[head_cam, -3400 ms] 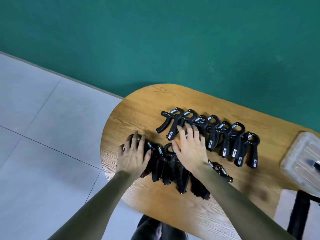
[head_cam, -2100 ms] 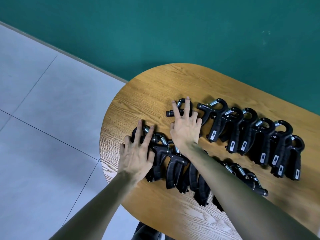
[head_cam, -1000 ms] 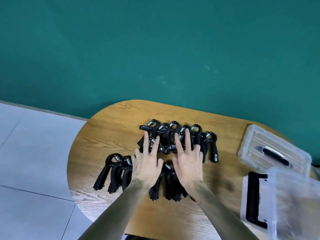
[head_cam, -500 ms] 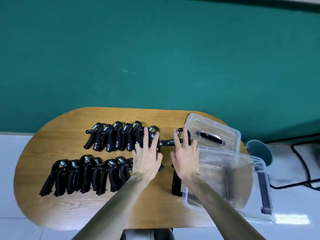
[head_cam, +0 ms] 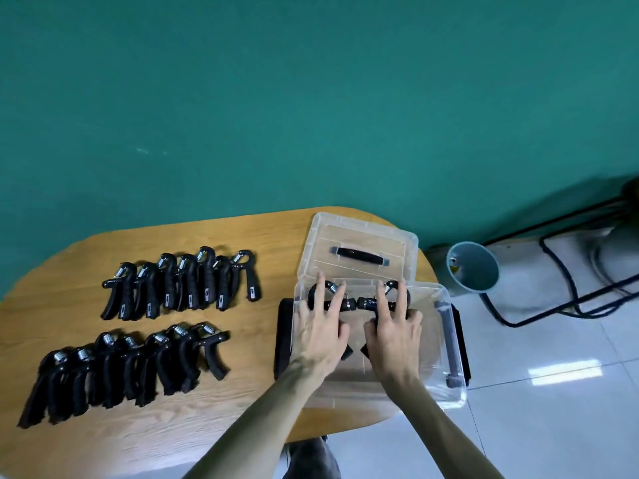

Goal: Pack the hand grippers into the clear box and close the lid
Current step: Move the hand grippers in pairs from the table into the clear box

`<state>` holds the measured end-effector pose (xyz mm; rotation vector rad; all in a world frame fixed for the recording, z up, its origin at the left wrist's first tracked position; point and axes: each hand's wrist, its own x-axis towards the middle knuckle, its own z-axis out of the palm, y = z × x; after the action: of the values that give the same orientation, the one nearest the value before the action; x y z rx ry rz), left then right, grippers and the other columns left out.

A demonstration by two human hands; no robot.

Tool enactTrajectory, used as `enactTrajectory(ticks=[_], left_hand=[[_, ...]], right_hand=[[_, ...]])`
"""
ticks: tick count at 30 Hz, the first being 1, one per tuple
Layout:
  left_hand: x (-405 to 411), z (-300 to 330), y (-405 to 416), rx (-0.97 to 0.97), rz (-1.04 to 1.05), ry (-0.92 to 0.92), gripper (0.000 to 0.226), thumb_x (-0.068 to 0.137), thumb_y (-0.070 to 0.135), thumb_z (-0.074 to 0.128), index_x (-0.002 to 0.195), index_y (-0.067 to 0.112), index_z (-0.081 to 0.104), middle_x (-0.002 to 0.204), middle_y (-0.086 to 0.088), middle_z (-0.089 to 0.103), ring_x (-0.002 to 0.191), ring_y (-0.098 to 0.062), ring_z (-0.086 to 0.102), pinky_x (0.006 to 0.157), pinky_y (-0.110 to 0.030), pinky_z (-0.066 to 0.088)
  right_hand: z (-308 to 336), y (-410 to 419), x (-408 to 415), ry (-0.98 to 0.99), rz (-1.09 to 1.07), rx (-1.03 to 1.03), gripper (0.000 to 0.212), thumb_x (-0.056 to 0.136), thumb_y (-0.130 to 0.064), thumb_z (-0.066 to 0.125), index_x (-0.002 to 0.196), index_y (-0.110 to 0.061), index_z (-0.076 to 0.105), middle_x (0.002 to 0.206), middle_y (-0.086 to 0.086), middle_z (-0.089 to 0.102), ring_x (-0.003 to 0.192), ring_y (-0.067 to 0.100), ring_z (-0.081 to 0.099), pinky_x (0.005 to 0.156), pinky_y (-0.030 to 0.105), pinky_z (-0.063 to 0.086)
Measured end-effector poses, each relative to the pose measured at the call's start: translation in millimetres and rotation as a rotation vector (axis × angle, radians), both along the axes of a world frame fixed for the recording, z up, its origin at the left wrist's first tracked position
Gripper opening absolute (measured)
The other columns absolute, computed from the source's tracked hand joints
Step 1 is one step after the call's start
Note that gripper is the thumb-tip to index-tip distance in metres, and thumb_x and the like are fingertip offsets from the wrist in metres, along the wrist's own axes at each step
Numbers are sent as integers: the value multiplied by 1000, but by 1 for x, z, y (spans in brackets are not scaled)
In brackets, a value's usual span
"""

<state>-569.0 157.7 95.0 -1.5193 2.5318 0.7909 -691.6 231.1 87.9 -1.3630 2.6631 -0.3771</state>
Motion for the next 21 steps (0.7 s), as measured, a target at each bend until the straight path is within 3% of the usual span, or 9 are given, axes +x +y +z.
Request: enactTrajectory(ticks=[5,7,9,13,18,21], left_hand=[[-8,-16,23,-24,-128,-77,71,101,41,36,163,37,1,167,-2,-28,120,-30,42,105,-44,40],[-10,-21,33,-21,-127,-103,71,102,42,35,163,35,0,168,-5,-25,118,-31,43,103,-43,40],[-15,-27,43,-12,-114,-121,75,102,37,45,163,34,1,169,-6,-22,118,-31,44,102,-43,39],[-23,-39,44,23,-70,-182,76,104,39,43,162,35,-6,167,-8,-26,117,-29,43,101,-41,36],[-19,-65,35,88,-5,-190,75,103,38,43,163,35,-3,168,-7,-22,120,-29,41,100,-39,38],[-18,-81,35,115,9,-201,75,104,39,43,163,36,-3,168,-7,-24,126,-30,39,105,-42,38]], right_hand=[[-13,26,-9,-64,-13,67,70,83,-13,64,149,-17,41,161,21,22,80,26,31,72,43,41],[-19,29,-14,-80,32,143,72,86,-19,59,153,-20,32,164,19,12,94,36,47,76,42,39],[-27,30,-16,-76,96,218,75,89,-26,53,157,-22,22,166,16,1,115,41,47,80,43,38],[-41,31,-21,-98,104,234,74,88,-24,50,156,-23,23,166,16,2,120,42,47,81,45,41],[-67,39,-35,-128,86,259,74,84,-22,51,154,-24,29,167,15,5,90,34,50,79,45,42],[-87,42,-41,-145,120,294,74,83,-22,55,154,-23,31,164,20,13,84,32,48,82,48,44]])
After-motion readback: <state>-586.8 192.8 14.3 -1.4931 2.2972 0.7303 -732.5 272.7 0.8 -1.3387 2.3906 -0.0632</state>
